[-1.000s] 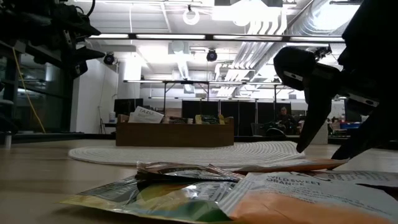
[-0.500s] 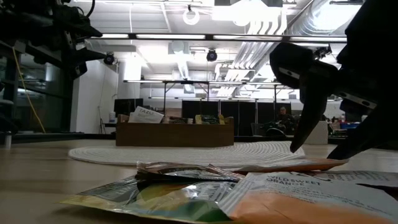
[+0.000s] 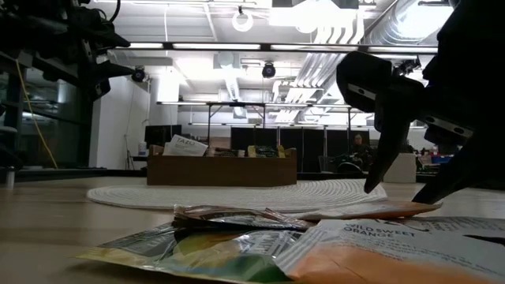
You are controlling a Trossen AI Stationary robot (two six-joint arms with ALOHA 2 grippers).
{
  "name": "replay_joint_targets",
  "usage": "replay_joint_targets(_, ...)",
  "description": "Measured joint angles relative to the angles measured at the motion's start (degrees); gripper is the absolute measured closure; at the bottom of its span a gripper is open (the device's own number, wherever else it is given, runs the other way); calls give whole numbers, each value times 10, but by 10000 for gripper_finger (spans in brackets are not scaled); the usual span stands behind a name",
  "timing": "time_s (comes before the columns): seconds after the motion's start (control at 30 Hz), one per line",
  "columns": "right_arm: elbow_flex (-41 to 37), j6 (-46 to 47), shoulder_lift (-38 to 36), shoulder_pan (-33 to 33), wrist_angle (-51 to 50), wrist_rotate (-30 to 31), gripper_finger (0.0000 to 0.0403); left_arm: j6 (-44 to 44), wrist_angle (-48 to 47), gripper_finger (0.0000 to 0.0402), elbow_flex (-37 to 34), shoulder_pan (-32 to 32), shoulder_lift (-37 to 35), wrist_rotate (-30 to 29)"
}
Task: Pick & Place Tea
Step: Put the orange tea bag into the left section of the wooden organizer
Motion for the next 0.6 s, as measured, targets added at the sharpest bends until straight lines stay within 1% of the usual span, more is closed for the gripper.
replay_joint_targets(0.43,0,-4,0,-28,13,-41,272,0,-2,197,0,0,0,0)
replay_joint_targets(0.6,0,-30,0,-28,27,-40,272,1,-19,197,0,0,0,0)
